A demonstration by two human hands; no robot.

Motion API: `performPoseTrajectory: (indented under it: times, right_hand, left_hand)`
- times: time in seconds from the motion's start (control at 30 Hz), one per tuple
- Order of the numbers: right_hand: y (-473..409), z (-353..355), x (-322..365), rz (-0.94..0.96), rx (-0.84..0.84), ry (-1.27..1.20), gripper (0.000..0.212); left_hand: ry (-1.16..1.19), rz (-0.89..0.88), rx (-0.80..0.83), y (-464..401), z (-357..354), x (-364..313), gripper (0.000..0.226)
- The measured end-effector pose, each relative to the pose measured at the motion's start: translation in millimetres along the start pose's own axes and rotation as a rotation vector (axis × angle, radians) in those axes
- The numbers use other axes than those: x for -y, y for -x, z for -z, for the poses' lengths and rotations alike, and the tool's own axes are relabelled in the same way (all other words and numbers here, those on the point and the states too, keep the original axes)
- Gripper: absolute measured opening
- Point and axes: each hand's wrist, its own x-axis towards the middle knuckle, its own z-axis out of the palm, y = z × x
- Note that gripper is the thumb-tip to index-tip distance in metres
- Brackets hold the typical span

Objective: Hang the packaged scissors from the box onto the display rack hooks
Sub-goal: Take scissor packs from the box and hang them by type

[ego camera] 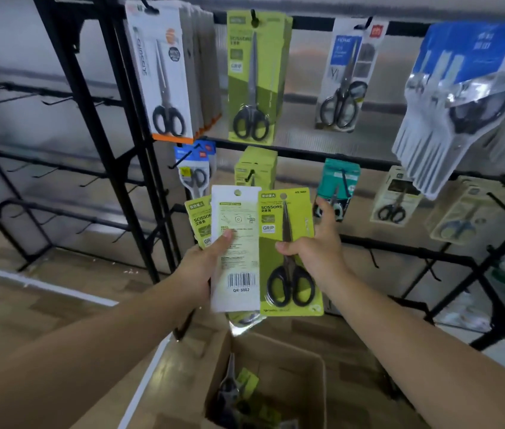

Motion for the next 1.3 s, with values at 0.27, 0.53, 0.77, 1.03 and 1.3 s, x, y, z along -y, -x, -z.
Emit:
performPoseTrajectory:
  times: [0.27,0.53,0.77,1.03,1.3]
  right_hand:
    - [-51,-69,-4,-0.016,0.011,-0.145,0.083]
    - [-91,-86,-10,0.006,-0.054,0.124,0.097]
    - [-93,-106,-31,0.013,-0.192,0.689,0.097]
    - [-122,-127,-4,-0.166,-0.240,0.930,0.077]
    - [-68,-185,17,-0.148,0.135,0.078,0.031]
  left_hand:
    - [-0.082,-0.087,-0.127,-63,67,-54,0.039]
    - [-0.092,-0.073,0.063,-115,100,-87,0.019]
    - [-0.105,0.003,0.141,-134,103,-94,0.009]
    - [-0.141,0.074,0.181,-124,108,-99,0.026]
    - [0.042,0.117,0.253,-109,106,-106,0.043]
